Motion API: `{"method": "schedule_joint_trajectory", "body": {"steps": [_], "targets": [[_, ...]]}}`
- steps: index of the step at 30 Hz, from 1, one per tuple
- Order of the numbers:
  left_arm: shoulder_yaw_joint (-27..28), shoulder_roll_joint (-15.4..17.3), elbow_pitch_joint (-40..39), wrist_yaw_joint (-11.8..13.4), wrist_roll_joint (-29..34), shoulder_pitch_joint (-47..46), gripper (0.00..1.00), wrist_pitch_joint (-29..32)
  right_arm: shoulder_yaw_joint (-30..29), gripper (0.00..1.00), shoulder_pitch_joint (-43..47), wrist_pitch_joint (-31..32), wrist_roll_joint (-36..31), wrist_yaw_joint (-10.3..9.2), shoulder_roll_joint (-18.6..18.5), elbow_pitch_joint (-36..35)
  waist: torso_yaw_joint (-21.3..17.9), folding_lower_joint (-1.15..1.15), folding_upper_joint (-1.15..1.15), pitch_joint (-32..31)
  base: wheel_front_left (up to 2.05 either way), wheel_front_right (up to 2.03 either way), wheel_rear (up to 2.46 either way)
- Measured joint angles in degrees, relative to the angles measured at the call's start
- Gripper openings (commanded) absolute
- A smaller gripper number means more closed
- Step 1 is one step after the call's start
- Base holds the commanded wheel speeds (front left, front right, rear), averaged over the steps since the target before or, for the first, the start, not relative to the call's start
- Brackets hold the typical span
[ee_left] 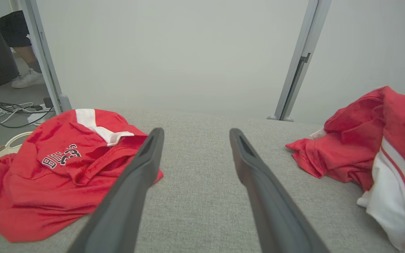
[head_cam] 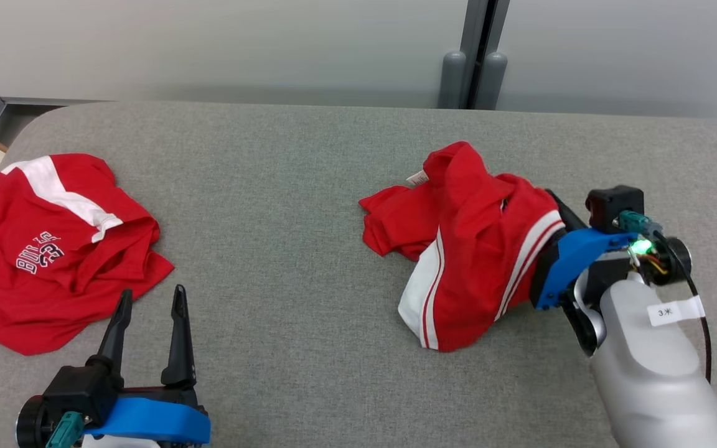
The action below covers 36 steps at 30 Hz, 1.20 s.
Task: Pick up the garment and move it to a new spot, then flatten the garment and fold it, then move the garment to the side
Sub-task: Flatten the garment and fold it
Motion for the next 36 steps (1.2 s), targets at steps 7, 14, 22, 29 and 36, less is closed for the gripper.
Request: {"method": "schedule_joint_trajectory", "body": {"steps": [7,14,22,29,36], "targets": [[0.2,0.1,-0.1,0.5,-0.2,0.7,1.00,-0.4,10.6,0.00,-5.3,-1.3,1.2,0.00,0.0,-11.3,-0.6,-0.01,0.00,-3.3,0.00,0.00,0.00],[0.1,0.4,-1.0,0.9,-0.5,2.0,1.00,-0.5,18.6,0.00,-11.7,3.3,4.0,0.00,0.0,-19.4,-0.4,-0.01,0.00,-5.3,0.00,0.00,0.00],[0.4,1.1,-2.5,1.5,-0.8,3.1,1.00,-0.4,23.2,0.00,-17.2,6.5,12.9,0.01,0.0,-26.1,-0.2,-0.01,0.00,-5.6,0.00,0.00,0.00],[0.4,1.4,-3.5,2.0,-0.8,3.5,1.00,0.0,16.5,0.00,-14.4,11.5,10.3,0.01,0.0,-27.7,-0.7,-0.02,0.00,-5.6,0.00,0.00,0.00],[-0.3,1.3,-4.0,2.0,-0.8,3.4,1.00,0.1,7.4,0.00,-4.8,15.0,1.6,0.01,-0.3,-22.5,-1.1,-0.01,0.00,-3.8,0.00,0.00,0.00]]}}
